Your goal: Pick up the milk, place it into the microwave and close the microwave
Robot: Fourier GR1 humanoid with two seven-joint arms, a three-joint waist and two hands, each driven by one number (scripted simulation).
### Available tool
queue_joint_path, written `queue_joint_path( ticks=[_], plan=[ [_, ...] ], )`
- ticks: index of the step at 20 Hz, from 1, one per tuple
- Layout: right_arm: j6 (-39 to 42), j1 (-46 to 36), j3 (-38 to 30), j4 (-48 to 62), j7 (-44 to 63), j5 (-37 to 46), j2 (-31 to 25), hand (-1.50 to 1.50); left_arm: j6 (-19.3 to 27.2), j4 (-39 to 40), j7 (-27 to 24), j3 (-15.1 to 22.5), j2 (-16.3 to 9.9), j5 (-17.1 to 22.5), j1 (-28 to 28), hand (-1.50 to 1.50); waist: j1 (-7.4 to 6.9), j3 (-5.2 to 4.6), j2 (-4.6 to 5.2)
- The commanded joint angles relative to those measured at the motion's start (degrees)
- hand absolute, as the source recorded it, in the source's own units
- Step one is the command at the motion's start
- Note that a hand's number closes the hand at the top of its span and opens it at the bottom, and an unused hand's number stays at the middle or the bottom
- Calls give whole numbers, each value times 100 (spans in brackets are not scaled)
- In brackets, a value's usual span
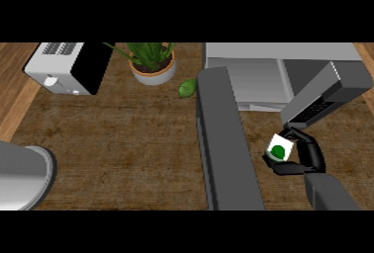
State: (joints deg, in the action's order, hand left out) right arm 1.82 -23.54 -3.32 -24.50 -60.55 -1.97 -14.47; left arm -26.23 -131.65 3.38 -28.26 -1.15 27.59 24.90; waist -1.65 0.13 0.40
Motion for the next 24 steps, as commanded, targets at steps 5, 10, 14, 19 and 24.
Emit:
queue_joint_path(
  ticks=[5,10,14,19,24],
  plan=[
    [888,89,397,-968,188,0,285,150,8,-84,-60,-135,110,81,318,-150,180,-22,-82],
    [348,1,457,-1917,1063,55,345,150,18,-92,-203,-83,114,-50,379,-150,159,-19,-67],
    [-89,-14,442,-2572,1753,87,471,150,97,-101,-51,-117,110,27,296,-150,157,-17,-61],
    [-562,-862,333,-1787,1773,371,736,150,46,64,66,-262,37,-3,-64,-150,100,-11,-33],
    [-1317,-1584,512,-1785,2604,902,712,150,-291,644,-270,-477,-145,155,21,-150,60,-18,-34]
  ],
)
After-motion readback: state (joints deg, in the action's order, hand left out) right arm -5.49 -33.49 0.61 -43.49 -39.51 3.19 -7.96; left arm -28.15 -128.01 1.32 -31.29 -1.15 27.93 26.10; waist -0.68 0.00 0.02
